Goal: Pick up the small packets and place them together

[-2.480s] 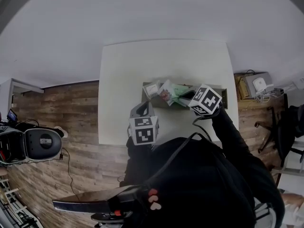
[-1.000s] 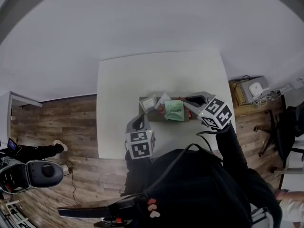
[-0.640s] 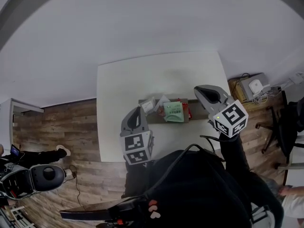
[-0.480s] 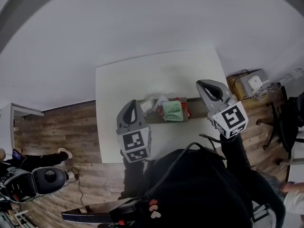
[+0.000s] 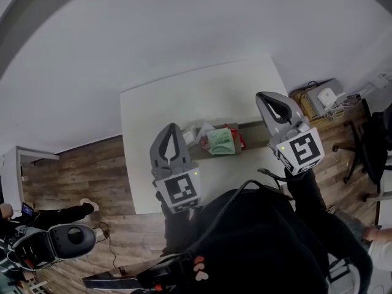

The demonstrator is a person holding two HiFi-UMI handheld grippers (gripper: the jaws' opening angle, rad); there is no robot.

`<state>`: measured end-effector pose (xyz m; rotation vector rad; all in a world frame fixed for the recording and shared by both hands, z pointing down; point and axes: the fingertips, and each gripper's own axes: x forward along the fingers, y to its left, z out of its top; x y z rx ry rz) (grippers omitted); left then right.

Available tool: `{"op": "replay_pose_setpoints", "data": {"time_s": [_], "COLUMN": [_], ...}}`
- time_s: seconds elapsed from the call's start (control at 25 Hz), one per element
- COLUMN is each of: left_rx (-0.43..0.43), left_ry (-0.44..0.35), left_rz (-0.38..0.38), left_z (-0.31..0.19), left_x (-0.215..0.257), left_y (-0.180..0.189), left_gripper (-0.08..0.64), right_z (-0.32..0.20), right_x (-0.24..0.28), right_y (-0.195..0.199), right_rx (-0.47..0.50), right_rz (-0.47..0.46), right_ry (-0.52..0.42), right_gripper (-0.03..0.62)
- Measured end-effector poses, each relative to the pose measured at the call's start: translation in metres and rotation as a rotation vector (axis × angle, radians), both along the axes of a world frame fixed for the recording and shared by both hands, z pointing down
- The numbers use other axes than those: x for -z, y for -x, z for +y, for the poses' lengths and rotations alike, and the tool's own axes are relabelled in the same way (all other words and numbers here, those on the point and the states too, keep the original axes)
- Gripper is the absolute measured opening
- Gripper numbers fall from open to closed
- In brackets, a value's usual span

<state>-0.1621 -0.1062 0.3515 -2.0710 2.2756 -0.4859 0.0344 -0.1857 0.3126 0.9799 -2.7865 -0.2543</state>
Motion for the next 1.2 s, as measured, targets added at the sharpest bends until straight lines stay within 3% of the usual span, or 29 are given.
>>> {"op": "replay_pose_setpoints", "data": {"time_s": [0.36,1.2], "left_rx": [-0.013,0.046], "left_ry": [-0.011,0.012], "left_rz": [0.028,0.068], "left_z": [0.000,0.019], "left_x": [-0.001,-0.001], "left_y": [-0.002,0.009], "left_gripper": [-0.002,-0.001], "right_z": [0.004,0.023], "right_x": [0.004,0.006], "right_y": [-0.001,-0.002], "right_rx": [-0.007,-0.005], "right_rz": [-0.006,0.012], "right_ry": [-0.013,-0.028], "right_gripper": [0.000,0.000]}}
